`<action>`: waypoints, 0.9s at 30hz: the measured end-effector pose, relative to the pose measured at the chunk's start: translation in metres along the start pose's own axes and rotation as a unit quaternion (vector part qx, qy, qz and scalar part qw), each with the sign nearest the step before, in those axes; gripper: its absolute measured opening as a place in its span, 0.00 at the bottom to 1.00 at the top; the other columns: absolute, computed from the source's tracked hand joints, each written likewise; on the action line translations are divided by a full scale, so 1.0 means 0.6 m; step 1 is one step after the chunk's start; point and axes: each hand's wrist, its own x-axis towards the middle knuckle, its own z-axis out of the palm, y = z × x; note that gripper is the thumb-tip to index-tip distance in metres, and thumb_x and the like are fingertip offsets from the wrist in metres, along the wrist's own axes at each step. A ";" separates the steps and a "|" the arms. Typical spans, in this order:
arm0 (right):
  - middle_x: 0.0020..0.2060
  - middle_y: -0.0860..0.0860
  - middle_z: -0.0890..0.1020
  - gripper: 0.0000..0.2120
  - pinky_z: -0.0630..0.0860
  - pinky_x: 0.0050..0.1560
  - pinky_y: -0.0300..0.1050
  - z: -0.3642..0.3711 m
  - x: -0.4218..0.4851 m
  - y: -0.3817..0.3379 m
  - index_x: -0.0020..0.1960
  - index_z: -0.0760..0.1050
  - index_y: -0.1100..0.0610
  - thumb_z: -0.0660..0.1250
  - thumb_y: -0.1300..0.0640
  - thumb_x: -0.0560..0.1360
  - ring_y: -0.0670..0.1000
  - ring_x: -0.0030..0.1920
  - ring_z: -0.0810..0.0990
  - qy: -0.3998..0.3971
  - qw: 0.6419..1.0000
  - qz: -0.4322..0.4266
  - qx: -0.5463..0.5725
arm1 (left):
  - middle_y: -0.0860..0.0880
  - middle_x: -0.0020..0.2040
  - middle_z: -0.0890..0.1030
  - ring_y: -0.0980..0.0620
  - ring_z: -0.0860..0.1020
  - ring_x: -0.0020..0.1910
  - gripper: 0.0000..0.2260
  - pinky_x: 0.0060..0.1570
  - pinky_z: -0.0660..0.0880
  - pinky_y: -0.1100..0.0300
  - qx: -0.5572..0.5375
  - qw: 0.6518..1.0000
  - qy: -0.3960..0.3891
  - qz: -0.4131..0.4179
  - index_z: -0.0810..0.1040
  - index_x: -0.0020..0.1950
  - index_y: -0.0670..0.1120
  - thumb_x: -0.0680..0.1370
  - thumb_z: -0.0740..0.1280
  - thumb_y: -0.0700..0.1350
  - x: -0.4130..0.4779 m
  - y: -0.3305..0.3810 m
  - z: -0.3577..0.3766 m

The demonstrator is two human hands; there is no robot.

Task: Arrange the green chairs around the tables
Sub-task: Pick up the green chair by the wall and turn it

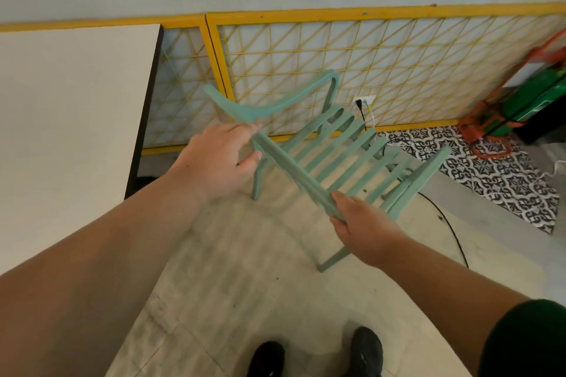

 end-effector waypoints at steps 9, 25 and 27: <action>0.40 0.41 0.73 0.14 0.69 0.39 0.40 -0.020 0.010 0.060 0.66 0.67 0.45 0.58 0.45 0.82 0.44 0.37 0.75 0.024 1.000 -0.007 -0.008 | 0.52 0.71 0.75 0.48 0.68 0.73 0.25 0.71 0.64 0.47 0.120 0.984 -0.056 0.121 0.72 0.74 0.53 0.80 0.55 0.61 0.096 0.045 0.072; 0.40 0.40 0.70 0.16 0.75 0.43 0.48 -0.017 0.014 0.063 0.69 0.64 0.46 0.57 0.46 0.83 0.47 0.39 0.75 0.014 1.000 -0.012 -0.001 | 0.51 0.28 0.74 0.49 0.70 0.28 0.20 0.41 0.63 0.50 0.234 0.958 -0.081 0.146 0.69 0.29 0.50 0.76 0.46 0.53 0.181 0.084 0.172; 0.40 0.40 0.70 0.15 0.71 0.40 0.46 -0.016 0.015 0.063 0.68 0.65 0.47 0.57 0.46 0.83 0.45 0.37 0.73 0.018 1.000 -0.010 -0.002 | 0.51 0.26 0.72 0.48 0.68 0.26 0.18 0.39 0.59 0.51 0.221 0.961 -0.079 0.143 0.66 0.28 0.49 0.73 0.46 0.52 0.182 0.085 0.174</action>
